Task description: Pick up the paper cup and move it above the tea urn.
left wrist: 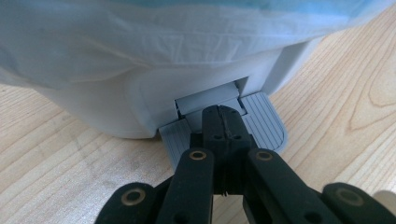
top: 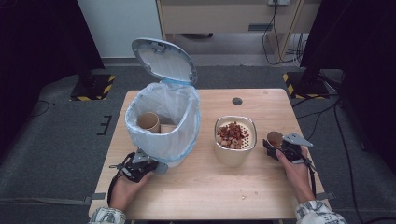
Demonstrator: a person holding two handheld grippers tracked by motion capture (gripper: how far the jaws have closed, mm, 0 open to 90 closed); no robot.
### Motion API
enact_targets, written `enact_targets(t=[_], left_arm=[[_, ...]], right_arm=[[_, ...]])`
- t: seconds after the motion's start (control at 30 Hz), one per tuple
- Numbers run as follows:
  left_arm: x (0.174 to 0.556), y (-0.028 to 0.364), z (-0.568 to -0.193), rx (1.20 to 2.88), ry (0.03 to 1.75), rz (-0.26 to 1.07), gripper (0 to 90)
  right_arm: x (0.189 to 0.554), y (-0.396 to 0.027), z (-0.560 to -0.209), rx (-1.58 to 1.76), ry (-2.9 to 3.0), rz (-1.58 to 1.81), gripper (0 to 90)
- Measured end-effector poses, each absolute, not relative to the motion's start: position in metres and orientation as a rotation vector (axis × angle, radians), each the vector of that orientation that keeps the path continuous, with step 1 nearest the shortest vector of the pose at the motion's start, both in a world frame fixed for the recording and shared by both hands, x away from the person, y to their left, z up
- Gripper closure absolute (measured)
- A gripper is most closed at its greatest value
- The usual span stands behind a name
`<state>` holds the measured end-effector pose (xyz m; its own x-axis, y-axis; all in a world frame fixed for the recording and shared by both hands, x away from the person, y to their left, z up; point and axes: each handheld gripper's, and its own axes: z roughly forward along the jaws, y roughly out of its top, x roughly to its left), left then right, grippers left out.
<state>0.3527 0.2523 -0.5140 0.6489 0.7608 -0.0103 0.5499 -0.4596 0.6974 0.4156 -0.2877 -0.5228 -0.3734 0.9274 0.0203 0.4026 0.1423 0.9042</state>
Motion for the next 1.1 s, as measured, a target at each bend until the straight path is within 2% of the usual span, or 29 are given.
enact_targets(t=[0.47,1.1], left_arm=[[0.353,0.253,-0.514,2.178,1.015,0.393,90.0],[0.353,0.252,-0.514,2.182,1.013,0.399,90.0]], right_arm=[[0.414,-0.289,-0.5,1.173,1.901,1.153,29.3],[0.441,-0.284,-0.445,1.013,1.946,1.119,30.4]])
